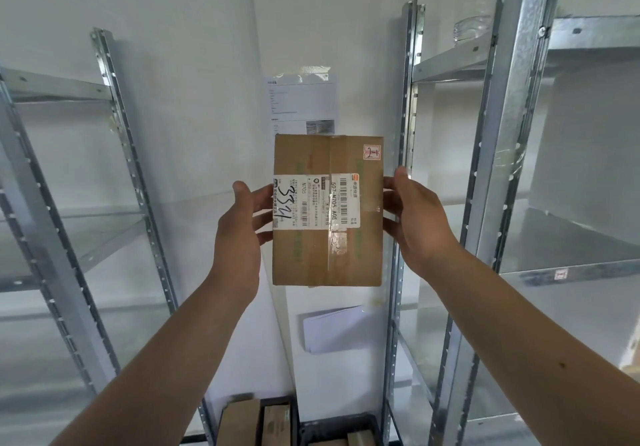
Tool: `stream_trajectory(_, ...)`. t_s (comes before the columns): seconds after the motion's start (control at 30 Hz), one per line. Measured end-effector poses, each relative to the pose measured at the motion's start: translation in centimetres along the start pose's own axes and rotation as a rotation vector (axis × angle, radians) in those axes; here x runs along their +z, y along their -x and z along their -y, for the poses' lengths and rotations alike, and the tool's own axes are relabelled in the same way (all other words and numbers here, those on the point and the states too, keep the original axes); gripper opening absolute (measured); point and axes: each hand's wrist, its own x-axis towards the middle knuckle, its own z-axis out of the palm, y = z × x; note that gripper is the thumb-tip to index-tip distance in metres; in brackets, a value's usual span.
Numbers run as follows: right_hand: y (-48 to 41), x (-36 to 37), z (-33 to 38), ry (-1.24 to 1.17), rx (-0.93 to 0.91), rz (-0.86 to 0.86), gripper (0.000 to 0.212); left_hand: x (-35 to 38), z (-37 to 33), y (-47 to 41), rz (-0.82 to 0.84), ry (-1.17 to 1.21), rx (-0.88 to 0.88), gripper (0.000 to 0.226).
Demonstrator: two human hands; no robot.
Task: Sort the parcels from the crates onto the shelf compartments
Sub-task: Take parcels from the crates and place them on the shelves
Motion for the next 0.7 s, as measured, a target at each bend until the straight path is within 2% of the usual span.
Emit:
stream_trajectory(0.1,0.0,-0.5,-0.4,-0.037,-0.031,0.003,0.024,0.0,0.8,0.0,0.019,-0.018,0.029,0.054)
stream_trajectory(0.17,0.0,-0.9,-0.6,0.007,-0.073,0.018,0.019,0.1,1.4,0.0,0.036,-0.016,0.053,0.047)
stream_trajectory(0.37,1.0,-1.5,-0.6,0.143,-0.124,0.0,0.03,-0.1,2.3,0.1,0.093,0.002,0.083,0.017)
stream_trajectory(0.47,2.0,-2.1,-0.7,0.146,-0.141,-0.035,0.049,0.5,2.8,0.5,0.136,0.005,0.092,0.023)
stream_trajectory(0.57,3.7,-2.9,-0.6,0.22,-0.178,-0.029,0.041,1.2,3.8,1.1,0.18,0.039,0.083,0.029)
stream_trajectory(0.7,6.3,-4.7,-1.3,0.268,-0.174,-0.081,0.054,2.4,5.6,2.0,0.272,0.079,0.087,0.036)
